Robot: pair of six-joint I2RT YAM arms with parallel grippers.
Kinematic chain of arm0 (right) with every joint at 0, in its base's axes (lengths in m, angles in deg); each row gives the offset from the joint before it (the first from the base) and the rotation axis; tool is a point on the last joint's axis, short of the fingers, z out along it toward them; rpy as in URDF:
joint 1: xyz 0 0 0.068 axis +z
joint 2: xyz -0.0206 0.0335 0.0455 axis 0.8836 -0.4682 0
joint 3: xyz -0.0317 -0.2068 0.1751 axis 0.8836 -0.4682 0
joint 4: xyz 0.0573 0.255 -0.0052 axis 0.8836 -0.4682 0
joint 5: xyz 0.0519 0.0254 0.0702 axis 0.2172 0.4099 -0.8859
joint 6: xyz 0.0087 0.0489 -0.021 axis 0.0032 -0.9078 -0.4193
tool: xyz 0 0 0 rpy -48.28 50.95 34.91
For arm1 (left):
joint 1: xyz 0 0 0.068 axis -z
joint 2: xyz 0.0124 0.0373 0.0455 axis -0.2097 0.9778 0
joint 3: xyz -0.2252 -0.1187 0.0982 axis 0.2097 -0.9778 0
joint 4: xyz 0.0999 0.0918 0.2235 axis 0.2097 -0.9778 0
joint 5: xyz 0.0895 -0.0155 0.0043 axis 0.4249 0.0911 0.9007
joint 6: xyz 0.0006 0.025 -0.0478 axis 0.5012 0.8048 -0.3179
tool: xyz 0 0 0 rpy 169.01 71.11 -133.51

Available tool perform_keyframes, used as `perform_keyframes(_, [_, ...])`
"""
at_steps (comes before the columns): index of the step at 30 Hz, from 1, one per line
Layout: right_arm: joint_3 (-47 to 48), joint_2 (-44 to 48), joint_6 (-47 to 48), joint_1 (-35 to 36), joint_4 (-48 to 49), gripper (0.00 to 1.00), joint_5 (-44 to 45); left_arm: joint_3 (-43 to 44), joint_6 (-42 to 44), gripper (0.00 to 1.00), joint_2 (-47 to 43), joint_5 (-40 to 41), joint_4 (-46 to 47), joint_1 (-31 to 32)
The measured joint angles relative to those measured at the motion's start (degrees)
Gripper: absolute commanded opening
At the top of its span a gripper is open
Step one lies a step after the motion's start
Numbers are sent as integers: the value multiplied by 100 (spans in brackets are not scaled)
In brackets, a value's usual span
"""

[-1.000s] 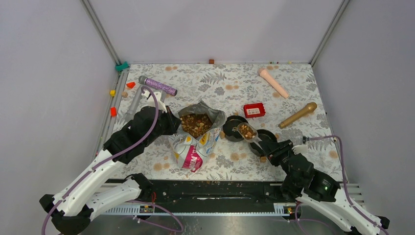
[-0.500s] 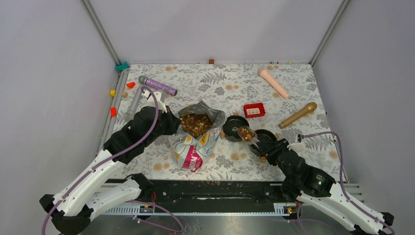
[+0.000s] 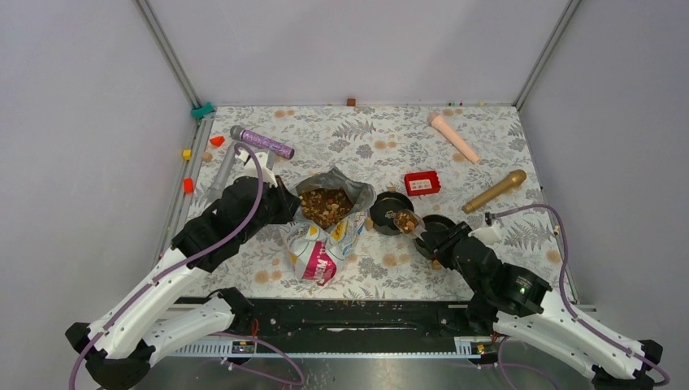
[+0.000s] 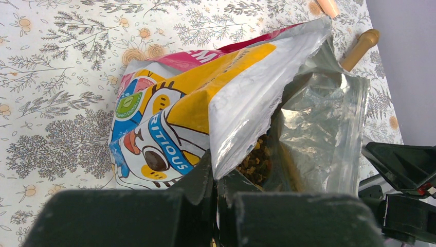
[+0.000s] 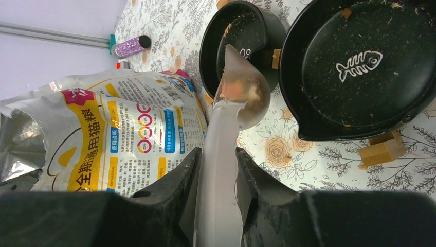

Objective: Serve the pet food
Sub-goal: Pour the pet food into the pet food bowl.

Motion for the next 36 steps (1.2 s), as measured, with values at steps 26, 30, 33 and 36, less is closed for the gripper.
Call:
perform_keyframes(26, [1193, -1512, 1082, -96, -160, 0, -4, 0, 2, 0, 2, -26, 0, 0])
perform_keyframes(30, [1279, -1641, 1174, -170, -168, 0, -17, 0, 2, 0, 2, -26, 0, 0])
perform_keyframes(33, [1362, -1786, 1303, -234, -177, 0, -31, 0, 2, 0, 2, -26, 2, 0])
perform_keyframes(36, [1473, -1969, 1469, -302, -190, 0, -109, 0, 2, 0, 2, -26, 0, 0])
